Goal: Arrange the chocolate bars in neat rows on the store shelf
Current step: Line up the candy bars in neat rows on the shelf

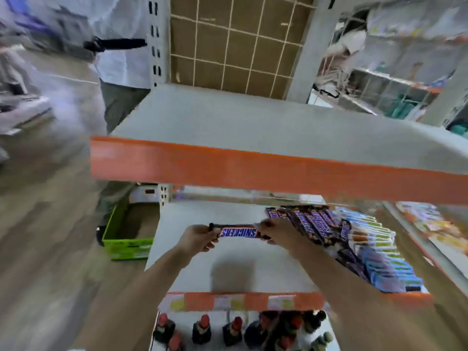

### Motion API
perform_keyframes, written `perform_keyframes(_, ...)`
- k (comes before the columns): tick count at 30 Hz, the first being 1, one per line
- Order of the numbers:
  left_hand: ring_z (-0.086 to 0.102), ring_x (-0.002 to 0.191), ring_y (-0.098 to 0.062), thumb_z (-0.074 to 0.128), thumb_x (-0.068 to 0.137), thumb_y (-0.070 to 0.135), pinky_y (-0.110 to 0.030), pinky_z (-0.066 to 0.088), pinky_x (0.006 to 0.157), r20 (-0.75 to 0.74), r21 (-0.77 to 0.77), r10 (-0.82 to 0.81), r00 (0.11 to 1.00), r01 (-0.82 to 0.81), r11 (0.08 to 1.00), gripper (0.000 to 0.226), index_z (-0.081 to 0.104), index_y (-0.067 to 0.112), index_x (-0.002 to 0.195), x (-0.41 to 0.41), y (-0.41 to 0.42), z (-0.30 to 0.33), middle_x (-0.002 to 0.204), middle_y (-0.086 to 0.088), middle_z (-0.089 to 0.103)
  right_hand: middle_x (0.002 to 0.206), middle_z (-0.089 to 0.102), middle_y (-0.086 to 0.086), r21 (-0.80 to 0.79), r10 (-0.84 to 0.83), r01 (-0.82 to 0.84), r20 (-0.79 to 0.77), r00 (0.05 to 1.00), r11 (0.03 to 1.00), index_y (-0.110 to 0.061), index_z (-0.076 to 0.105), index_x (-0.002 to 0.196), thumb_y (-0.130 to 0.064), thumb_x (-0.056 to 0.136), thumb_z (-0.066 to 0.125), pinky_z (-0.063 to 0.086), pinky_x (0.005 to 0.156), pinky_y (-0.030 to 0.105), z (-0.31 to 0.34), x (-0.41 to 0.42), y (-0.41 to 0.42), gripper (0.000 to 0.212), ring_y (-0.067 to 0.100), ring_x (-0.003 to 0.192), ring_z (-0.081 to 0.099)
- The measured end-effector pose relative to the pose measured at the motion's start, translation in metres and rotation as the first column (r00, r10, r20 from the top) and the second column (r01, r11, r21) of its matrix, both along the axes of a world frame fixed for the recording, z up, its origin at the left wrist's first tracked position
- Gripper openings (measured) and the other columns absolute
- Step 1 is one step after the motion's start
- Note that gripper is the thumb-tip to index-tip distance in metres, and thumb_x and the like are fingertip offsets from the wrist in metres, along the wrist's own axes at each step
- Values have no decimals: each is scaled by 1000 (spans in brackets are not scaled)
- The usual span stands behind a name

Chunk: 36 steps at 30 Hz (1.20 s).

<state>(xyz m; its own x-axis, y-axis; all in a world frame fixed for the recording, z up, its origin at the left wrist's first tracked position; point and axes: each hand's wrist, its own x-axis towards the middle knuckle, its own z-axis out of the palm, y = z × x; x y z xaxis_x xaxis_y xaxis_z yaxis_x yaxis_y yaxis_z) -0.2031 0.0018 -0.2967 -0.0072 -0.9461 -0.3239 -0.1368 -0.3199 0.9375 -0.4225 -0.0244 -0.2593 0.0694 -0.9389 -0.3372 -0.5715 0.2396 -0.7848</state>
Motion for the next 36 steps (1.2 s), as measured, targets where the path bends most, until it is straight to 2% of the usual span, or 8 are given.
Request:
perform_keyframes(8,46,39,0,59,91,20,-8,32,39,149,-248,214,965,-173,953,27,58,13,65,44,-30,-43,63,-3,54,72,64,-3,-116,38,-4,291,956,993,-22,61,76,-25,91,61,46,62,20,-73,56,-63,15,7,65,59)
perform_keyframes(12,47,36,1,61,90,22,-11,35,41,206,-313,304,930,-231,921,28,58,13,63,59,-42,-56,60,-1,57,61,63,-4,-147,28,28,372,928,989,-19,59,71,-28,86,66,44,56,18,-88,78,-78,20,4,53,57)
perform_keyframes(18,47,50,-8,62,89,22,-19,35,48,278,-308,384,881,-297,904,26,60,14,65,62,-60,-71,62,1,59,70,59,6,-71,21,17,492,870,997,-10,56,73,-10,88,63,43,47,17,-103,82,-81,17,9,50,57)
perform_keyframes(22,46,34,-2,62,89,21,-13,34,35,326,-285,412,851,-327,901,23,63,9,69,58,-71,-86,61,-1,58,76,63,9,-119,3,43,363,932,992,-7,58,78,-8,87,64,44,42,16,-116,84,-96,11,8,48,57)
perform_keyframes(25,44,47,-13,64,87,23,-23,32,45,415,-276,436,798,-347,896,24,63,6,70,63,-87,-84,57,-4,52,79,64,8,-154,-12,53,255,967,987,-8,62,95,-16,86,67,38,39,17,-116,94,-111,12,9,51,54)
perform_keyframes(27,41,51,-17,65,86,27,-27,30,49,474,-273,455,754,-365,890,29,62,6,67,68,-96,-81,55,-4,49,67,59,2,-205,6,25,151,989,978,-12,62,88,-22,86,67,30,35,15,-115,101,-118,11,9,47,47)
perform_keyframes(33,53,67,-22,68,84,30,-25,37,57,539,-238,484,689,-427,872,27,60,9,70,72,-112,-88,64,-4,54,65,54,3,-277,-16,8,-25,1000,961,-16,48,60,-26,85,67,32,43,23,-125,119,-135,33,17,53,47)
perform_keyframes(36,59,78,-26,66,84,31,-29,42,63,552,-304,585,594,-510,805,23,63,9,82,66,-118,-94,80,-8,63,90,62,7,-340,-36,22,-33,999,940,-15,55,75,-26,85,67,41,61,26,-130,122,-137,19,25,77,58)
